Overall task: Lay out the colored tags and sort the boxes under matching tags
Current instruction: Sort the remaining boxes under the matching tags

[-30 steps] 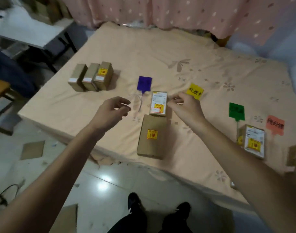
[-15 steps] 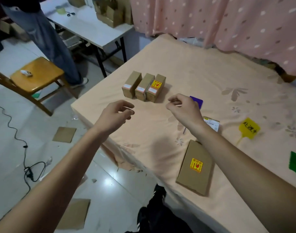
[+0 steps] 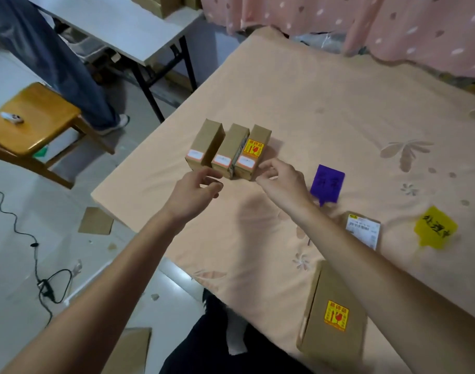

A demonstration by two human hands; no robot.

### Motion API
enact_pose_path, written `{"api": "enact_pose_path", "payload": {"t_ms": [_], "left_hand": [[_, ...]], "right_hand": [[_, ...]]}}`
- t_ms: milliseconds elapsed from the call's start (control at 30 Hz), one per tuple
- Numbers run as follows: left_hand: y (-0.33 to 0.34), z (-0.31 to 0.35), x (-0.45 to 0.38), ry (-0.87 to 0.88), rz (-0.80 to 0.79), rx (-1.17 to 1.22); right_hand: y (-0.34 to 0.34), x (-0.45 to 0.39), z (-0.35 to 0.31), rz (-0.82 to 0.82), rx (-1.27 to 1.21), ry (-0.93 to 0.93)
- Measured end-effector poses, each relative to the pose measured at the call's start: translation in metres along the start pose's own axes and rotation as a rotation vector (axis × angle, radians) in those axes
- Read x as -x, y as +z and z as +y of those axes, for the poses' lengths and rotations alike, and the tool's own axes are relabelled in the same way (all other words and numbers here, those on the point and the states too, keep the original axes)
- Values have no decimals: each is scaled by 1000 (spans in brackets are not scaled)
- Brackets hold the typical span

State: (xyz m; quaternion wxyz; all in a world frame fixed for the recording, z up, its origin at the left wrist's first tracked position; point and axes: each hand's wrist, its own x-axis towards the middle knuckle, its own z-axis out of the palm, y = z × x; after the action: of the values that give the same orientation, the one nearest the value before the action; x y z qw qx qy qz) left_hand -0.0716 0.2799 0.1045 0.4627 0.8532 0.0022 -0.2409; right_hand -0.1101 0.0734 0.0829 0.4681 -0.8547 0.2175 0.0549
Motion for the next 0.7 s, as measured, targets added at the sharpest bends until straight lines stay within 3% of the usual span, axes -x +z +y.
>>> {"api": "enact_pose_path", "payload": {"t_ms": [300,533,700], "left_hand": [[11,-18,-120,-26,-247,14],[8,-21,-156,-36,-336,52],[5,-16,-155,-103,-359,127]], "right_hand": [[77,-101,4,-122,246,103],[90,-119,8,68,346,113],[88,-112,10,11,448,171]]}}
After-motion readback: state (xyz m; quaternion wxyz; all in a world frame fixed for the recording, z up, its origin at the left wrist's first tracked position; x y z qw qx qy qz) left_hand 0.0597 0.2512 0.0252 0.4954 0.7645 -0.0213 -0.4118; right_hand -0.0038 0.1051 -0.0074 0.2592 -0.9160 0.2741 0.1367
